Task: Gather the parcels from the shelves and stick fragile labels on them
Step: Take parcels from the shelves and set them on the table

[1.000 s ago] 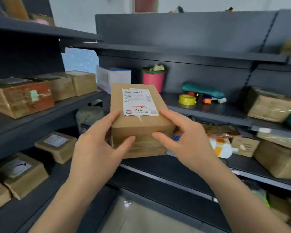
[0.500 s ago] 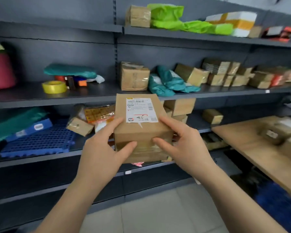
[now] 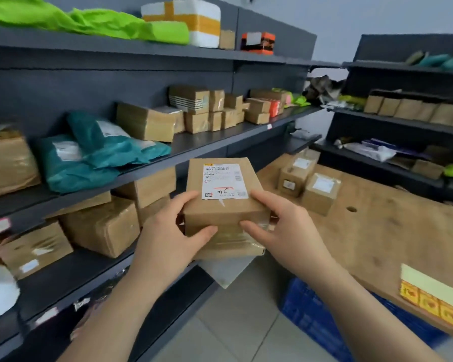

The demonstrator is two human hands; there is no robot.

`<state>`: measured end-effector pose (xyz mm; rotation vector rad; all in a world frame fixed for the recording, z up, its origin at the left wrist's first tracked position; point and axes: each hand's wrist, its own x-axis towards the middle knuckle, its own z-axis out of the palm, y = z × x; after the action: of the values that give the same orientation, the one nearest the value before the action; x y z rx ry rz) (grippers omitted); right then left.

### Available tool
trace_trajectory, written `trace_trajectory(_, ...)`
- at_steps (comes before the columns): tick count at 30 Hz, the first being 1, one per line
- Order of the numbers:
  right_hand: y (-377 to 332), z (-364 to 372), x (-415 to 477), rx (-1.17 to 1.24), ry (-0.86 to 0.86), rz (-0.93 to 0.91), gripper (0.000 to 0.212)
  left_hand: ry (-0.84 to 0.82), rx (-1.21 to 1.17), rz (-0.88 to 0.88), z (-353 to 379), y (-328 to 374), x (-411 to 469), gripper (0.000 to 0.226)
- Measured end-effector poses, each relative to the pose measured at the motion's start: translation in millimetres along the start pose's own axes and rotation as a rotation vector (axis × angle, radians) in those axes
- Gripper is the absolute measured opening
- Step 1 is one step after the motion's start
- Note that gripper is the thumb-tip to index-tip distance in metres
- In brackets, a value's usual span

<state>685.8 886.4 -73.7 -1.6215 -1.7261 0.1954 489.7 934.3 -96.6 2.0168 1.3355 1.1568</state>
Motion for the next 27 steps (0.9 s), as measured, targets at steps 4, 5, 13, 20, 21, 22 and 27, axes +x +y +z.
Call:
trace_trajectory(4, 51.9, -23.7, 21.2, -0.043, 0.079, 0.128, 0.057, -0.16, -0.063, 0.048, 60.6, 10.8, 58.3, 0.067)
trace_trajectory(5, 65.8, -30.2, 24.4, -0.05, 0.097, 0.161, 0.057, -0.193, -0.078, 0.056, 77.9, 13.8, 69.9, 0.068)
trace_trajectory(13, 197.0, -82.2, 50.8, -0.159, 0.187, 0.352, 0.057, -0.374, -0.144, 0.146, 228.3, 48.7, 144.4, 0.066)
trace_trajectory(20, 322.8, -140.0, 80.4, -0.222, 0.155, 0.439, 0.055, -0.461, -0.178, 0.102, 366.5, 87.3, 196.8, 0.066)
trace_trajectory(21, 341.1, -147.9, 84.4, -0.231, 0.152, 0.447, 0.053, -0.471, -0.186, 0.092, 386.4, 92.7, 203.4, 0.066)
trace_trajectory(22, 358.8, -154.8, 88.3, -0.242, 0.15, 0.454, 0.052, -0.482, -0.19, 0.084, 405.8, 97.2, 209.6, 0.066)
trace_trajectory(27, 435.1, -174.7, 103.5, -0.258, 0.138, 0.523, 0.047, -0.54, -0.167, 0.046, 490.4, 111.4, 238.5, 0.067)
